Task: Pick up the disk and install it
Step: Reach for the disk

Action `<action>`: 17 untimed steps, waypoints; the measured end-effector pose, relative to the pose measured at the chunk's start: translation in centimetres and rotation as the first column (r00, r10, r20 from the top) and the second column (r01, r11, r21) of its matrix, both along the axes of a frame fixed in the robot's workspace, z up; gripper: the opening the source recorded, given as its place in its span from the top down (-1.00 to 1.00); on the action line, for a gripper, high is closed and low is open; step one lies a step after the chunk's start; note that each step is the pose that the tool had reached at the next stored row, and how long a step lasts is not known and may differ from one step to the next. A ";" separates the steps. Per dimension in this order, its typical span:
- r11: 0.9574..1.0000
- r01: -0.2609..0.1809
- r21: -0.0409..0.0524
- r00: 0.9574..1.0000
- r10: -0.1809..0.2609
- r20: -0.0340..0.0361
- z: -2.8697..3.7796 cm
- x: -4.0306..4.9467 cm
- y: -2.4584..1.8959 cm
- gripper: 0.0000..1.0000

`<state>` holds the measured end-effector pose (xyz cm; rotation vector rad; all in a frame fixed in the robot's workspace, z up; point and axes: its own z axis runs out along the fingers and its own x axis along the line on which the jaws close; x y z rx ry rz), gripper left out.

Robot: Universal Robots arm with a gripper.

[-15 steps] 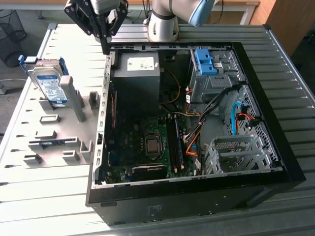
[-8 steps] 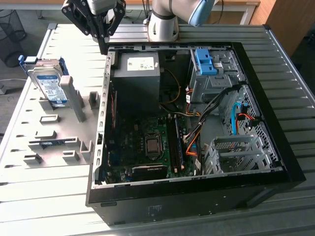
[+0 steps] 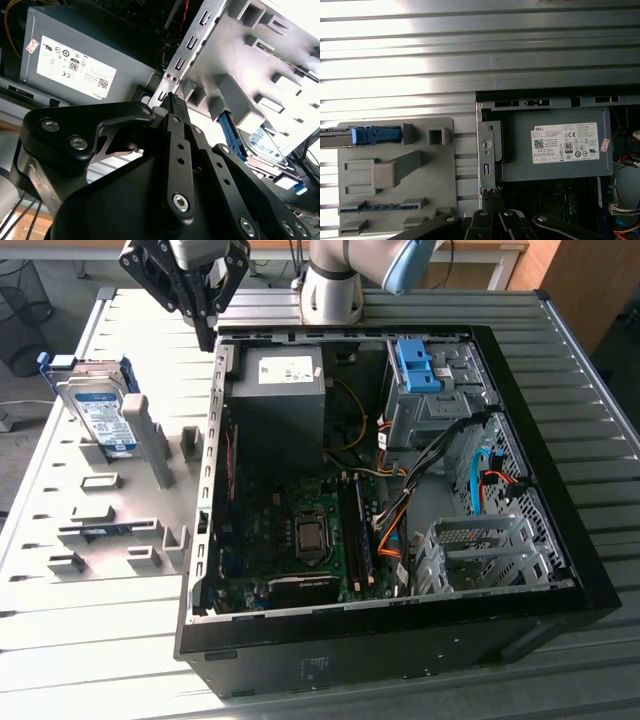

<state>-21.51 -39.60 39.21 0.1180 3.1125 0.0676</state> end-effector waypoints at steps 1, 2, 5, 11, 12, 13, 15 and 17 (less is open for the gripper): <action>1.000 0.000 0.000 1.000 0.000 0.000 -0.01 -0.08 0.00 0.79; 1.000 0.000 0.000 1.000 0.000 0.000 0.00 -0.16 0.00 0.79; 1.000 0.000 0.000 1.000 0.000 0.000 0.00 -0.40 0.00 0.79; 1.000 0.000 0.000 1.000 0.000 0.000 -0.01 -0.92 0.01 0.79; 1.000 0.000 0.000 1.000 0.000 0.000 -0.01 -1.04 0.01 0.79; 1.000 0.000 0.000 1.000 0.000 0.000 -0.02 -1.22 0.02 0.79; 1.000 0.000 0.000 1.000 0.000 0.000 -0.02 -1.69 0.06 0.79; 1.000 0.000 0.000 1.000 0.000 0.000 -0.04 -2.39 0.13 0.79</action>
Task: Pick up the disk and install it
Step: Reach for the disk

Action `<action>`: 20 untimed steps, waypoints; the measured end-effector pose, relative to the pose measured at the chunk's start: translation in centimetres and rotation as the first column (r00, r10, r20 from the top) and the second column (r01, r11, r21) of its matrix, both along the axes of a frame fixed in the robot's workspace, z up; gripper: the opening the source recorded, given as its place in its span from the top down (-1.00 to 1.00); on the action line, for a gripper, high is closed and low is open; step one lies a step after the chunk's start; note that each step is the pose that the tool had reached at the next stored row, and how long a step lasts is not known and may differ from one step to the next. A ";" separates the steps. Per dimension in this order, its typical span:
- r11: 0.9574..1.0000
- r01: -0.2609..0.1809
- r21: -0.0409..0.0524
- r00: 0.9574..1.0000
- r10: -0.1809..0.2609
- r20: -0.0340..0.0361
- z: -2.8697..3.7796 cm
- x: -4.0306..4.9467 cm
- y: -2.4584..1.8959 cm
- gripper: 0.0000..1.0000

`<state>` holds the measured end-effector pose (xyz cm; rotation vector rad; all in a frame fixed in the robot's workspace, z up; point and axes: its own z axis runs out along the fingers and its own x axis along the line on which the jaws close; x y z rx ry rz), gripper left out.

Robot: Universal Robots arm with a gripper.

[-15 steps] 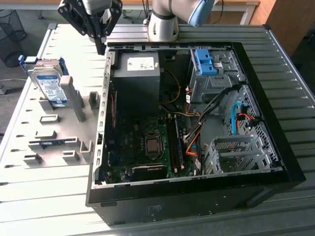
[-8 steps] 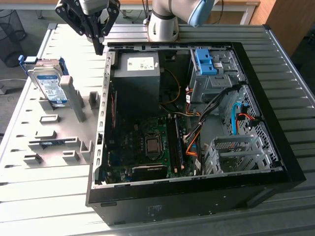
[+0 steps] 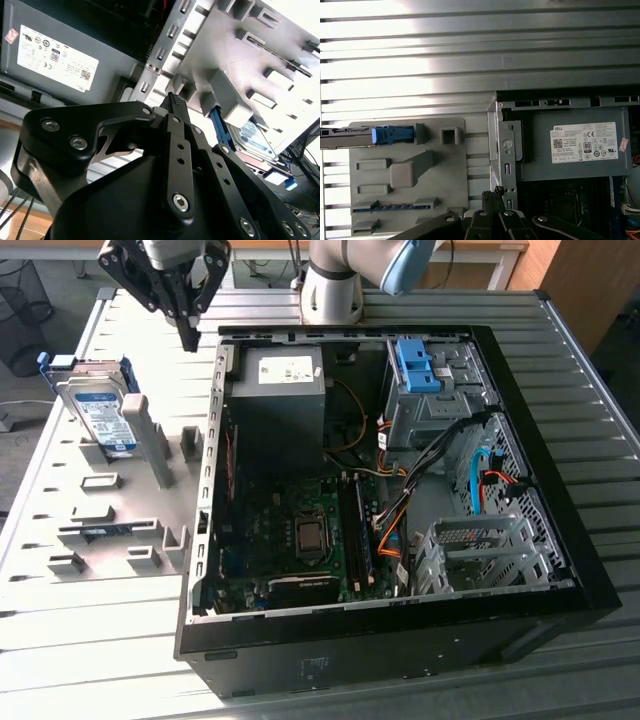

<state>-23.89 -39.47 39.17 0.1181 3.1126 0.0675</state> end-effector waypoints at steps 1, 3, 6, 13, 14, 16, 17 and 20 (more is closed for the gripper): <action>1.000 0.000 0.000 1.000 0.000 0.000 -0.01 -0.35 0.04 0.79; 1.000 0.000 0.000 1.000 0.000 0.000 -0.03 -1.20 0.16 0.79; 1.000 0.000 0.000 1.000 0.000 0.000 -0.11 -2.37 0.60 0.79; 1.000 0.000 0.000 1.000 0.000 -0.010 -0.45 -4.23 1.72 0.79; 1.000 0.000 0.000 1.000 0.000 -0.017 -0.48 -4.33 1.80 0.79; 1.000 0.001 0.000 1.000 -0.001 -0.028 -0.58 -4.54 1.99 0.79; 1.000 0.001 0.000 1.000 -0.001 -0.030 -0.62 -4.80 2.02 0.79; 1.000 0.001 0.000 1.000 -0.001 -0.030 -0.72 -5.94 2.05 0.79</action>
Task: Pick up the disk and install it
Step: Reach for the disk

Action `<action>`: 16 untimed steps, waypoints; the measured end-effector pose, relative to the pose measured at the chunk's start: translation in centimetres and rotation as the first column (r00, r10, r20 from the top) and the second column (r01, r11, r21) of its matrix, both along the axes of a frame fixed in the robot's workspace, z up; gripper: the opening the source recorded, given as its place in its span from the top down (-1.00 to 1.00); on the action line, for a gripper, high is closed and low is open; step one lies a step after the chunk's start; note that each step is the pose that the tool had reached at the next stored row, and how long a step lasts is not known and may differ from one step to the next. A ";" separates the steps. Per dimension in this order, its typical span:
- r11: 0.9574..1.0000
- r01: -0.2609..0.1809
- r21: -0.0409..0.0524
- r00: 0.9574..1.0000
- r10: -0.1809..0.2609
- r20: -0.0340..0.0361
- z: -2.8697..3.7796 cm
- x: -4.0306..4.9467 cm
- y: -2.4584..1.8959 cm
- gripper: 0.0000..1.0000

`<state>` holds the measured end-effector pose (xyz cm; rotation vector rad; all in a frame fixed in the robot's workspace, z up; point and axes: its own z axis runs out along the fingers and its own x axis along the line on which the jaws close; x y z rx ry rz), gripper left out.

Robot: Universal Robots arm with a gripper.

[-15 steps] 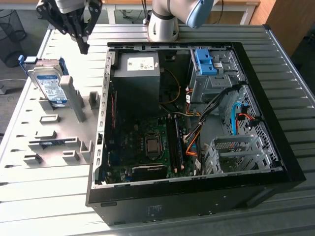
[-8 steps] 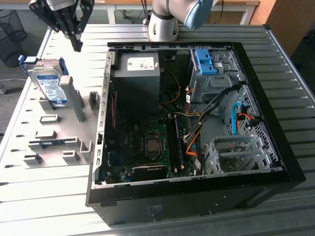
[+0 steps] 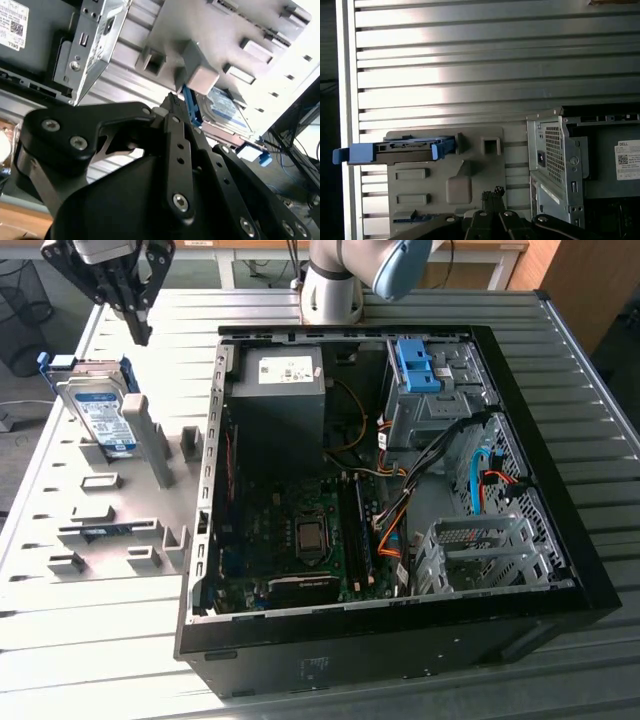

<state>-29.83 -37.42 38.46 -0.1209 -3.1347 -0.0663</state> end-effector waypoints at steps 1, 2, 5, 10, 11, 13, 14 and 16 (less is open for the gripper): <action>1.000 0.000 0.000 1.000 0.000 0.000 -0.02 -0.32 0.00 0.79; 1.000 0.000 0.000 1.000 0.000 0.000 -0.04 -0.52 0.00 0.79; 1.000 0.000 0.000 1.000 0.000 -0.001 -0.07 -0.68 0.00 0.79; 1.000 0.000 0.000 1.000 0.000 -0.002 -0.07 -0.77 0.00 0.79; 1.000 0.000 0.000 1.000 0.000 -0.002 -0.08 -0.84 0.01 0.79; 1.000 0.000 0.000 1.000 0.000 -0.002 -0.09 -1.01 0.00 0.79; 1.000 0.000 0.000 1.000 0.000 -0.002 -0.10 -1.14 0.01 0.79; 1.000 0.000 0.000 1.000 0.000 -0.002 -0.12 -1.38 0.00 0.79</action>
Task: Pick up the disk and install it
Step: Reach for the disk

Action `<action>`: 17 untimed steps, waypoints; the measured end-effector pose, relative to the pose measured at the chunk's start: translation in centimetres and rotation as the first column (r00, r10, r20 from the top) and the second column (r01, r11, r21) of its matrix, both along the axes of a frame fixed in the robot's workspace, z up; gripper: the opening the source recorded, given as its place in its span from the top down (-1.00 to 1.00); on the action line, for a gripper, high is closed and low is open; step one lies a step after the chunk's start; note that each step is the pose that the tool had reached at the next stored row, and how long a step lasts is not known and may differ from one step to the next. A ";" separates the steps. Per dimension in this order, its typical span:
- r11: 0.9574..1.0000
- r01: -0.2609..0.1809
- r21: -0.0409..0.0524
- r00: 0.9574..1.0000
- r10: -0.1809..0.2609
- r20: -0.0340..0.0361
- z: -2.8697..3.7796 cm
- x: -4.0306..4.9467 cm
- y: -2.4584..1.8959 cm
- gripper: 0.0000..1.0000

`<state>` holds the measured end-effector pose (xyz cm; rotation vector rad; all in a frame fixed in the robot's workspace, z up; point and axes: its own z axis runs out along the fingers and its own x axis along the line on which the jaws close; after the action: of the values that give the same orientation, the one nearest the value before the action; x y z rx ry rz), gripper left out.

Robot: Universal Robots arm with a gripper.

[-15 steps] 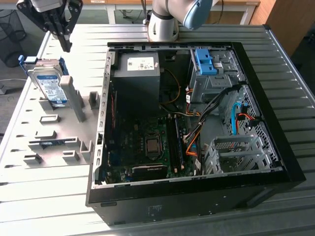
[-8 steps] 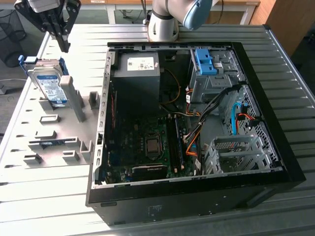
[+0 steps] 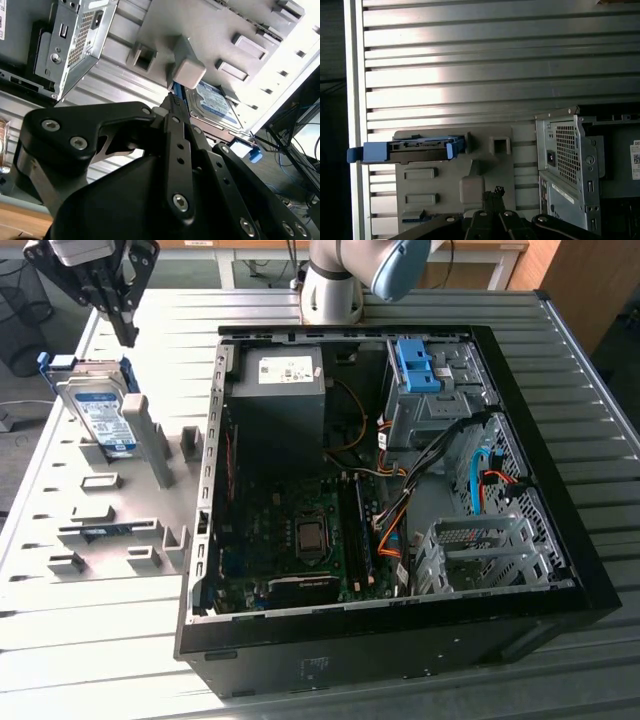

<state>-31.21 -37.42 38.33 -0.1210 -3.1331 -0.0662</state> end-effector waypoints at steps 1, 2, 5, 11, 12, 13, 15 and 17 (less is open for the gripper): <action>1.000 0.000 0.000 1.000 0.000 0.000 -0.01 -0.11 0.00 0.79; 1.000 0.000 0.000 1.000 0.000 0.000 -0.03 -0.23 0.00 0.79; 1.000 0.000 0.000 1.000 0.000 0.000 -0.08 -1.01 0.02 0.79; 1.000 0.001 -0.001 1.000 -0.001 -0.001 -0.43 -2.96 0.50 0.79; 1.000 0.001 -0.001 1.000 -0.001 -0.001 -0.50 -3.29 0.61 0.79; 1.000 0.001 -0.001 1.000 -0.001 -0.001 -0.58 -3.67 0.72 0.79; 1.000 0.001 -0.001 1.000 -0.001 -0.001 -0.74 -4.41 0.97 0.79; 1.000 0.001 -0.001 1.000 -0.001 -0.001 -0.91 -5.18 1.20 0.79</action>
<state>-36.39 -36.21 37.42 -0.1225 -3.1321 -0.0638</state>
